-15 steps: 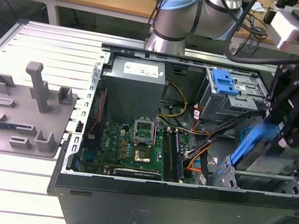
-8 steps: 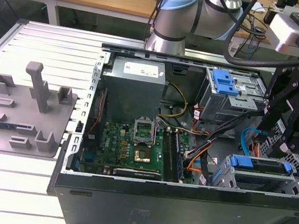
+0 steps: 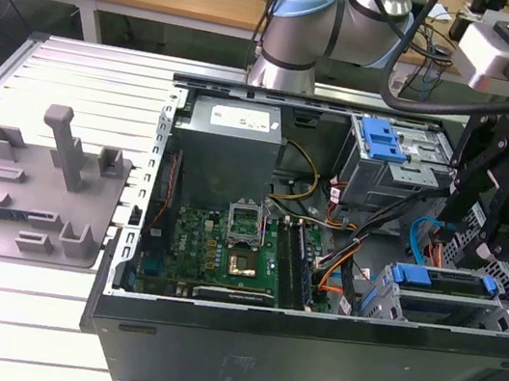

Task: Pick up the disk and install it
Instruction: 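Insert the first disk wire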

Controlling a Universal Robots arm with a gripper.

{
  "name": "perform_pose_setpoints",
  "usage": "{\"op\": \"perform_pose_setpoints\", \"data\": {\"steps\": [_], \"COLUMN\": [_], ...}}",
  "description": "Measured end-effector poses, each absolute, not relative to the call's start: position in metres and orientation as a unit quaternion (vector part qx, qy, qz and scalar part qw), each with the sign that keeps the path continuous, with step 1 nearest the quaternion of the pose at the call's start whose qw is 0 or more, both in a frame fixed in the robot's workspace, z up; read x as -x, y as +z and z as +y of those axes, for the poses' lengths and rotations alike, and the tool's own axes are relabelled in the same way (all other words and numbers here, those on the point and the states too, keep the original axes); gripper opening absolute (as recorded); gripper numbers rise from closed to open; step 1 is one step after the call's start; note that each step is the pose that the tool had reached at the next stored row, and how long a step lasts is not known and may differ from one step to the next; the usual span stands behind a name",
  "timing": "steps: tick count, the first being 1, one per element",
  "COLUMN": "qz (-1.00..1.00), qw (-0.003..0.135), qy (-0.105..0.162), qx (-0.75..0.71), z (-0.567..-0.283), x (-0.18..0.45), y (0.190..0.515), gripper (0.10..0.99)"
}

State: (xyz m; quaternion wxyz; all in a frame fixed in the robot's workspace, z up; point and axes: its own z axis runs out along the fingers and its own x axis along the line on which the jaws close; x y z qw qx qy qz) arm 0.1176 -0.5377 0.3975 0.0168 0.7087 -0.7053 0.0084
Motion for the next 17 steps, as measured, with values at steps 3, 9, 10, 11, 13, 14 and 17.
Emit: {"op": "perform_pose_setpoints", "data": {"steps": [3,9,10,11,13,14,17], "qz": [-0.705,-0.705,-0.705,-0.705,-0.705,-0.705,-0.705], "qw": [0.017,0.033,0.04,0.041,0.041,0.041,0.041], "qy": [0.008,0.025,0.032,0.032,0.032,0.032,0.032], "qx": [-0.709,-0.708,-0.708,-0.708,-0.708,-0.707,-0.707], "z": [-0.538,-0.528,-0.523,-0.517,-0.51,-0.507,-0.491], "x": [-0.118,-0.118,-0.118,-0.118,-0.118,-0.118,-0.118], "y": [0.397,0.397,0.397,0.397,0.397,0.396,0.395], "gripper": [0.561,0.561,0.561,0.561,0.561,0.561,0.561]}}
